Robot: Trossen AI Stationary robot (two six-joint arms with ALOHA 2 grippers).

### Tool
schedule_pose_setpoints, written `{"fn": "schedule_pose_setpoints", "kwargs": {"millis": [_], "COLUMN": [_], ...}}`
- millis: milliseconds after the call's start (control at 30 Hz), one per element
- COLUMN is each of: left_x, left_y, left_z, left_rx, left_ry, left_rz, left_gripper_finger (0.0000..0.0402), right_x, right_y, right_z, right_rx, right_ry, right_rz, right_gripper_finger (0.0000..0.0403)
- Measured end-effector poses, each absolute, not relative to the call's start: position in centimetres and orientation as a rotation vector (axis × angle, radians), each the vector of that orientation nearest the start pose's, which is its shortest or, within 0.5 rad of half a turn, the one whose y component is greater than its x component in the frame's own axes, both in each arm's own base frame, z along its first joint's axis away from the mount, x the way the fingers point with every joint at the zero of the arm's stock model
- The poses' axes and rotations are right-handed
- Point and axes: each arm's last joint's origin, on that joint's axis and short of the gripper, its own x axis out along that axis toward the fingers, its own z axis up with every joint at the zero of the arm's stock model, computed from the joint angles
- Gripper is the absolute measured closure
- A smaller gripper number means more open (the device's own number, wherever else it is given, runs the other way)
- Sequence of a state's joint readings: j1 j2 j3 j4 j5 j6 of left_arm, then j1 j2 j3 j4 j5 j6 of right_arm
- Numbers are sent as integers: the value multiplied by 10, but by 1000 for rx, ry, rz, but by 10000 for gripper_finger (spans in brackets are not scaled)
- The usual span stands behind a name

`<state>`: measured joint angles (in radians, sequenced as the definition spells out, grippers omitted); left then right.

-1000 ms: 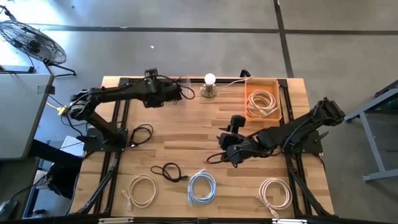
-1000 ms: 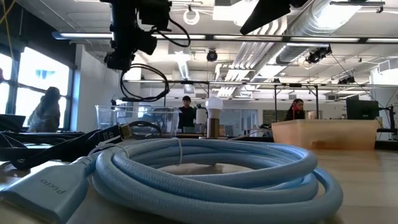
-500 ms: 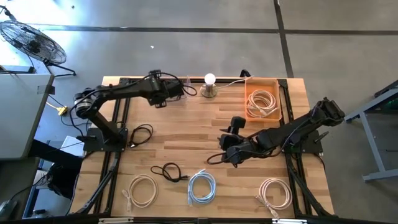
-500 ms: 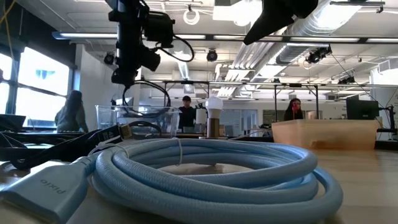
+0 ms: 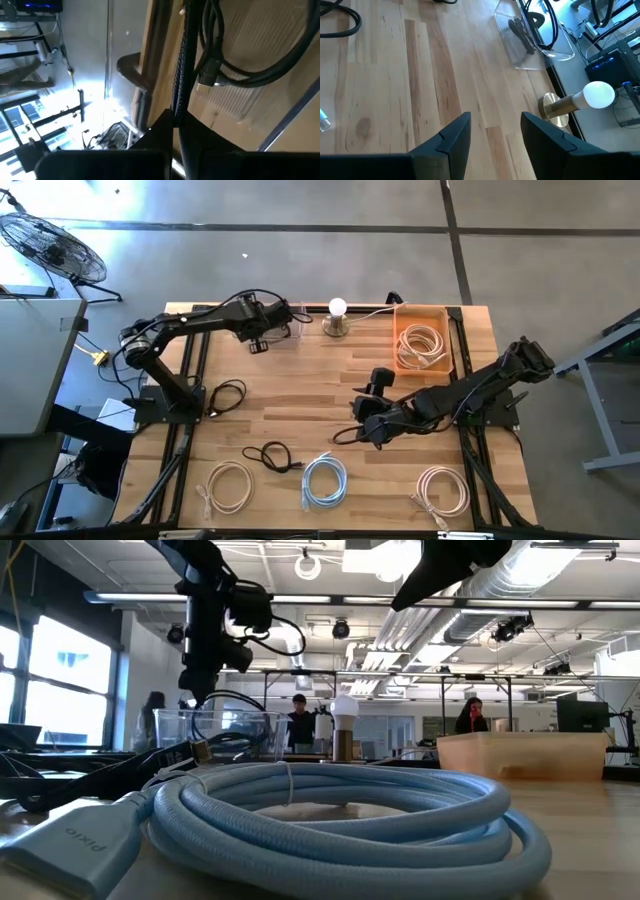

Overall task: Pick & Place USB Port
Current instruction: Put the black USB cable into the transparent bin, then put the white HDMI cable into the orange bin

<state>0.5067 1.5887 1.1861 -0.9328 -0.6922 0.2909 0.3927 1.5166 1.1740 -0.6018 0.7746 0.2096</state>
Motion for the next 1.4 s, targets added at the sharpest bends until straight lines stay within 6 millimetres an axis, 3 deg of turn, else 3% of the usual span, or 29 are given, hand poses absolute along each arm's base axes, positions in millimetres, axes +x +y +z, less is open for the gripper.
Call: {"fn": "schedule_pose_setpoints", "kwargs": {"millis": [467, 700, 867, 1033, 1167, 1300, 1400], "left_x": [252, 260, 256, 238, 221, 210, 203], "left_y": [150, 128, 96, 52, 14, -26, -56], "left_z": [241, 281, 321, 346, 349, 346, 339], "left_rx": [442, 598, 590, 371, 236, 220, 184], "left_ry": [1576, 1538, 1488, 1472, 1503, 1462, 1484], "left_rz": [774, 837, 697, 359, 109, -96, -115], "left_gripper_finger": [265, 252, 252, 251, 251, 251, 251], "right_x": [293, 293, 292, 291, 289, 289, 289], "right_y": [100, 100, 100, 100, 99, 100, 100], "right_z": [269, 269, 269, 267, 266, 266, 265], "right_rx": [-313, -309, -306, -291, -276, -253, -248], "right_ry": [753, 760, 766, 783, 798, 802, 803], "right_rz": [-410, -393, -388, -396, -406, -396, -388], "right_gripper_finger": [238, 238, 238, 238, 238, 238, 238]}}
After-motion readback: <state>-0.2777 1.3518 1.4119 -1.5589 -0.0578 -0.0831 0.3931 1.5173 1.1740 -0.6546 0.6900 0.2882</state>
